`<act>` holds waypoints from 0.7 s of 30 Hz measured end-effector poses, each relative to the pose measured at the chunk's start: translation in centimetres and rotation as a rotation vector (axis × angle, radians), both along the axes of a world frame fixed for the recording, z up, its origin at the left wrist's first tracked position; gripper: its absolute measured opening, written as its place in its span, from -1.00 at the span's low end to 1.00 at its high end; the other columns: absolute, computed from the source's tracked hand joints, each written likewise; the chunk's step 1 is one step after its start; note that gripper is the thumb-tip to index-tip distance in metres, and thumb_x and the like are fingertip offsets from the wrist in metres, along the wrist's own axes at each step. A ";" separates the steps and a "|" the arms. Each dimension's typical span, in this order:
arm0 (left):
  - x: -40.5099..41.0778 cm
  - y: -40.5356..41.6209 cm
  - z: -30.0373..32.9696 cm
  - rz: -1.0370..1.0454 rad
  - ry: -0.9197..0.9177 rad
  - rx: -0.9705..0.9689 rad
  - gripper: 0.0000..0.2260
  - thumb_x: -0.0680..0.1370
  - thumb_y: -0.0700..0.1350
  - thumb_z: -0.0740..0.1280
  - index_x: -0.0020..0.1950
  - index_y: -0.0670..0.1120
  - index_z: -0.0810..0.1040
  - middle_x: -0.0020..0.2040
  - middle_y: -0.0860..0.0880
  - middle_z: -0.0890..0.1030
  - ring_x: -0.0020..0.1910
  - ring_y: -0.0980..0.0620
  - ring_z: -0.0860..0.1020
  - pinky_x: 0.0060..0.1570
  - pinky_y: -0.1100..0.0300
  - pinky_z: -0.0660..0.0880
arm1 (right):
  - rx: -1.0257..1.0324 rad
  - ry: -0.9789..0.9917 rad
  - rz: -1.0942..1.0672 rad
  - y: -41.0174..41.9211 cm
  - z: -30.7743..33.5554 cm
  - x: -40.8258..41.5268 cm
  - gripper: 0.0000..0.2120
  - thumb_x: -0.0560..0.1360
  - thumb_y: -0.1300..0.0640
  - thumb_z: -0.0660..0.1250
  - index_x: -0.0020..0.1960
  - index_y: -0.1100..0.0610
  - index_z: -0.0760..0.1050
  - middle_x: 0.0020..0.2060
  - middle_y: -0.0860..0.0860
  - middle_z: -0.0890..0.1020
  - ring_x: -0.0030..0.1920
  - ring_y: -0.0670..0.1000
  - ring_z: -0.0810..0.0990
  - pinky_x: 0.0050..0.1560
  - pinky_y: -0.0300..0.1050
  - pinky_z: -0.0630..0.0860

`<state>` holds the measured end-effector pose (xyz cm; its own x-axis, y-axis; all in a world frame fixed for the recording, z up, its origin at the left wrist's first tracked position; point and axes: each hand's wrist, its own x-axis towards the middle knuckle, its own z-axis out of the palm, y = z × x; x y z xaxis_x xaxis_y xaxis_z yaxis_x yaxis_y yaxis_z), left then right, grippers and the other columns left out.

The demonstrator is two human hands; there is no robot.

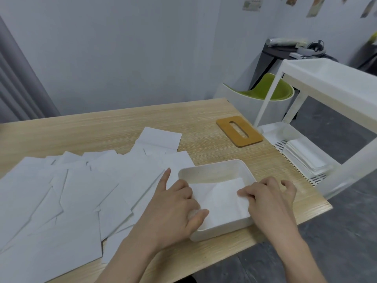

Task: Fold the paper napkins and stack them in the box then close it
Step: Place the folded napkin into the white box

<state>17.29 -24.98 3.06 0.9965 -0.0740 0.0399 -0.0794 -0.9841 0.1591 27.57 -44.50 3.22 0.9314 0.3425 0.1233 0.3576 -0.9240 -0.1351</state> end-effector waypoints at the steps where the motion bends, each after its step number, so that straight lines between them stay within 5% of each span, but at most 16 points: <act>1: 0.0 0.0 0.0 0.001 -0.006 -0.005 -0.28 0.48 0.30 -0.28 0.10 0.14 0.65 -0.17 0.17 0.39 0.21 0.23 0.30 0.46 -0.01 -0.40 | -0.006 0.001 -0.003 0.0 0.0 0.0 -0.62 0.55 0.26 0.20 0.13 -0.17 0.58 -0.07 -0.19 0.60 0.19 -0.19 0.31 0.34 -0.01 -0.18; 13: -0.1 0.1 -0.2 -0.008 -0.072 -0.118 -0.36 0.51 0.31 -0.17 -0.05 0.14 0.70 -0.07 0.19 0.48 0.15 0.25 0.34 0.47 0.04 -0.37 | 0.104 0.051 0.044 -0.1 0.0 0.0 -0.73 0.58 0.17 0.22 0.07 -0.16 0.59 0.11 -0.27 0.58 0.26 -0.18 0.29 0.33 -0.04 -0.15; 21: -0.3 0.1 -0.7 0.010 -0.126 -0.161 -0.48 0.55 0.28 -0.04 -0.04 0.13 0.70 -0.05 0.18 0.55 0.29 0.17 0.40 0.46 -0.03 -0.40 | 0.176 0.143 0.081 -0.3 -0.8 0.8 -0.73 0.62 0.10 0.16 0.05 -0.22 0.57 -0.19 -0.27 0.42 0.26 -0.26 0.18 0.29 -0.20 -0.20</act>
<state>16.98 -24.85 2.35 0.9835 -0.0466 0.1750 -0.0991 -0.9474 0.3043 28.41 -44.84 2.45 0.9140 0.4017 0.0566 0.3954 -0.8508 -0.3460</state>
